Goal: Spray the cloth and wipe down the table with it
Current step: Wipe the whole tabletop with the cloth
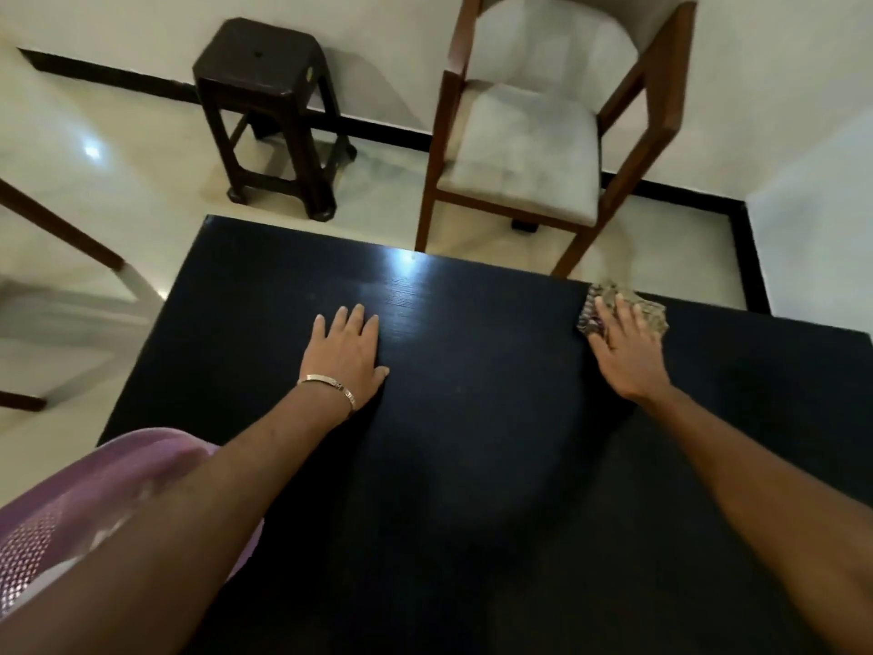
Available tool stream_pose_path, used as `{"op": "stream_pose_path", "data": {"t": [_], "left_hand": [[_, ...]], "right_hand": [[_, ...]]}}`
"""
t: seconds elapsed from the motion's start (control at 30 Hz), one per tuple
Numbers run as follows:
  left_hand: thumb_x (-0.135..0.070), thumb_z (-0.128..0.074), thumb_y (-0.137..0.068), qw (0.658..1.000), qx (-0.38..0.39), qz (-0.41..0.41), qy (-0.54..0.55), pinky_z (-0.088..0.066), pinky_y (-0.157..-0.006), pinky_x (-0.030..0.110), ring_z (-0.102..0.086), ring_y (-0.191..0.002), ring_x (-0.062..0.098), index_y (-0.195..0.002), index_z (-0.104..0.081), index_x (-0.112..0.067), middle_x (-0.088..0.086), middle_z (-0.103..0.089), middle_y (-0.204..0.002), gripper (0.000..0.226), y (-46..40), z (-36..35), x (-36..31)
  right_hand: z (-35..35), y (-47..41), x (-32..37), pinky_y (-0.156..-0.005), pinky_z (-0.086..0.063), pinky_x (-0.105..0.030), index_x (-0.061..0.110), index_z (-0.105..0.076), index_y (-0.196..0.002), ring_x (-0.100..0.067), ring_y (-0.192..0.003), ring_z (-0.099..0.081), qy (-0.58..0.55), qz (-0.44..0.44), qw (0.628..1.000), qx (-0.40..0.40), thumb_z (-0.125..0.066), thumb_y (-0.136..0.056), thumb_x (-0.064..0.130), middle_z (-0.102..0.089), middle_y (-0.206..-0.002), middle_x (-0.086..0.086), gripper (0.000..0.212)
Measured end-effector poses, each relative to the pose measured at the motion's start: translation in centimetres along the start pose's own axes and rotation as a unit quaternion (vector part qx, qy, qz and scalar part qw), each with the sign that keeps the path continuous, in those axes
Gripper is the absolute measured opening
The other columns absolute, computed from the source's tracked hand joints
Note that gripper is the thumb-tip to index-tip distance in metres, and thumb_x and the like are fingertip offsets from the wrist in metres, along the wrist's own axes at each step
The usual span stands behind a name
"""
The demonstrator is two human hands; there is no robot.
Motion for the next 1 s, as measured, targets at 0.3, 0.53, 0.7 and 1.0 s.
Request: {"op": "stream_pose_path", "data": {"t": [0.3, 0.53, 0.7, 1.0], "left_hand": [[-0.051, -0.043, -0.094, 0.998, -0.016, -0.051, 0.029, -0.014, -0.119, 0.051, -0.011, -0.148, 0.028, -0.152, -0.016, -0.015, 0.009, -0.013, -0.160, 0.072, 2.7, 0.9, -6.2], [-0.046, -0.044, -0.094, 0.997, 0.025, -0.061, 0.043, -0.013, -0.119, 0.050, -0.013, -0.148, 0.027, -0.151, -0.017, -0.014, 0.008, -0.013, -0.160, 0.071, 7.0, 0.2, -8.1], [-0.040, -0.042, -0.096, 0.994, 0.047, -0.074, 0.069, -0.010, -0.120, 0.048, -0.011, -0.148, 0.026, -0.152, -0.017, -0.015, 0.007, -0.012, -0.161, 0.067, 11.6, -1.4, -11.3], [-0.042, -0.044, -0.096, 0.992, 0.042, -0.072, 0.090, -0.010, -0.121, 0.045, -0.008, -0.149, 0.023, -0.153, -0.014, -0.017, 0.005, -0.008, -0.161, 0.069, 18.9, -4.5, -20.3]], "right_hand": [[-3.9, 9.1, 5.7, -0.118, 0.009, -0.057, 0.037, 0.000, -0.158, -0.029, -0.153, 0.007, -0.004, 0.007, 1.000, -0.009, -0.026, -0.104, 0.045, 0.007, -0.167, 0.001, 0.060], [-9.4, 22.8, 14.1, -0.118, -0.010, -0.064, 0.033, -0.022, -0.156, -0.031, -0.153, -0.008, -0.002, 0.151, 0.988, 0.031, -0.033, -0.096, 0.044, -0.015, -0.166, -0.001, 0.062], [-10.5, 29.1, 11.2, -0.120, 0.012, -0.053, 0.039, -0.003, -0.157, -0.020, -0.150, 0.021, -0.019, 0.191, 0.978, 0.077, -0.026, -0.102, 0.045, 0.015, -0.165, 0.009, 0.059], [-10.3, 37.2, -6.5, -0.119, 0.014, -0.045, 0.047, 0.006, -0.154, -0.015, -0.150, 0.020, -0.033, 0.069, 0.996, 0.047, -0.025, -0.102, 0.049, 0.019, -0.161, 0.015, 0.060]]}}
Point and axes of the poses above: each hand's wrist, its own y-axis away from the middle knuckle, its own z-axis out of the back of the hand, x = y × z, the point moved 1 cm from there along -y, towards the middle knuckle
